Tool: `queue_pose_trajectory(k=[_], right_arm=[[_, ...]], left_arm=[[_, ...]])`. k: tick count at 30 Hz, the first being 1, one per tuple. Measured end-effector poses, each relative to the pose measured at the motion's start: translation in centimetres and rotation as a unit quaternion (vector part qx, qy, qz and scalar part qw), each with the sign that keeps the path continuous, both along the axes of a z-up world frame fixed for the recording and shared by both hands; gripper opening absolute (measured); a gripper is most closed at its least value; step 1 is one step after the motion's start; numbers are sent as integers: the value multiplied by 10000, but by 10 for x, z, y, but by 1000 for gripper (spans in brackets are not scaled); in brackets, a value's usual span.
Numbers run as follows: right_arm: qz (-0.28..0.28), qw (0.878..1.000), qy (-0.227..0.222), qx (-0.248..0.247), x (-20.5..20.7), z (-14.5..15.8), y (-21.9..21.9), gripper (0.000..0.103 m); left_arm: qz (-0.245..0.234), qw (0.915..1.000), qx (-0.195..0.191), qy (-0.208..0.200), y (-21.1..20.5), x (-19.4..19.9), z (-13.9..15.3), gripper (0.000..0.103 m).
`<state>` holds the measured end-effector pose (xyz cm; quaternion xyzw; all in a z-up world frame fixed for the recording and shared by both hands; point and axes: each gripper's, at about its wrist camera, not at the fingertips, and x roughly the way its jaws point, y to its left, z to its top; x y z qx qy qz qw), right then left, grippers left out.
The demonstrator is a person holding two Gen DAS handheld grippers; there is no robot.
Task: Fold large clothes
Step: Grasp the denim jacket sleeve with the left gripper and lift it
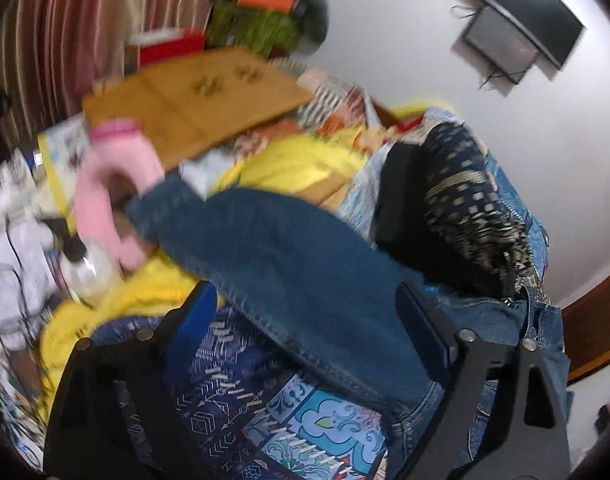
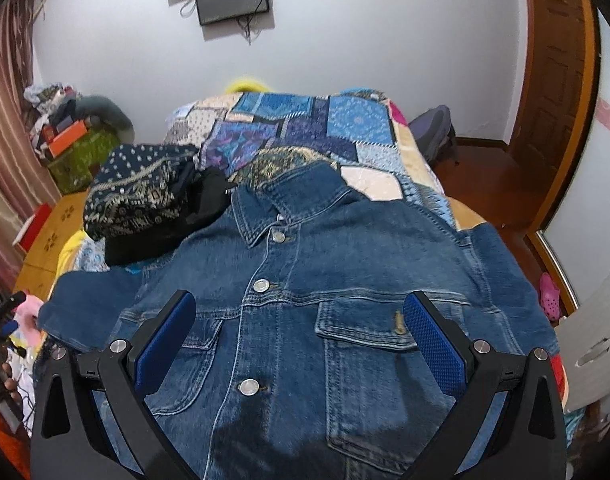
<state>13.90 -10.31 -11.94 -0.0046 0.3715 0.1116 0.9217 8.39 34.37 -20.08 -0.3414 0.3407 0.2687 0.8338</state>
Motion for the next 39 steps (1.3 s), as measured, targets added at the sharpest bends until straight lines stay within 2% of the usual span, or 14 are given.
queue_pose_trajectory(k=[3, 8, 12, 15, 17, 18, 19, 22, 25, 29, 34, 35, 37, 39], right_arm=[[41, 9999, 128, -95, 6, -7, 4, 103], [69, 9994, 305, -176, 17, -15, 8, 103], [65, 9991, 354, -217, 23, -18, 12, 103], [66, 9988, 449, -198, 26, -21, 11, 103], [100, 9983, 558, -158, 28, -24, 11, 103], [112, 9981, 587, -148, 28, -24, 12, 103], [127, 9979, 612, -145, 28, -25, 12, 103], [157, 9978, 623, -178, 26, -24, 13, 103], [183, 9979, 602, -148, 24, -21, 11, 103], [236, 9982, 544, -48, 18, -16, 8, 103], [234, 9986, 465, -20, 12, -12, 2, 103], [227, 9988, 443, -6, 11, -11, 0, 103], [211, 9990, 405, 20, 8, -10, -3, 103], [184, 9991, 386, 35, 6, -9, -6, 103]], left_arm=[[-44, 9979, -638, 10, 11, 2, -27, 84], [-146, 9871, -1592, -28, 18, 10, -70, 79], [-116, 9820, -1886, -6, 22, 17, -90, 67], [-25, 9811, -1936, 20, 25, 24, -100, 56], [70, 9811, -1929, 121, 25, 29, -107, 38], [57, 9814, -1915, 111, 23, 31, -107, 34], [49, 9826, -1854, 122, 20, 33, -106, 30], [-170, 9907, -1322, 256, 8, 41, -88, 17], [-308, 9965, -695, 344, -3, 50, -61, 14], [-645, 9977, 67, 217, -25, 68, -16, 11], [-1321, 9882, 756, -138, -71, 88, 36, 9], [-1551, 9845, 780, -259, -84, 95, 46, 9], [-1979, 9773, 576, -487, -106, 109, 56, 8], [-2295, 9701, 600, -522, -129, 121, 62, 7]])
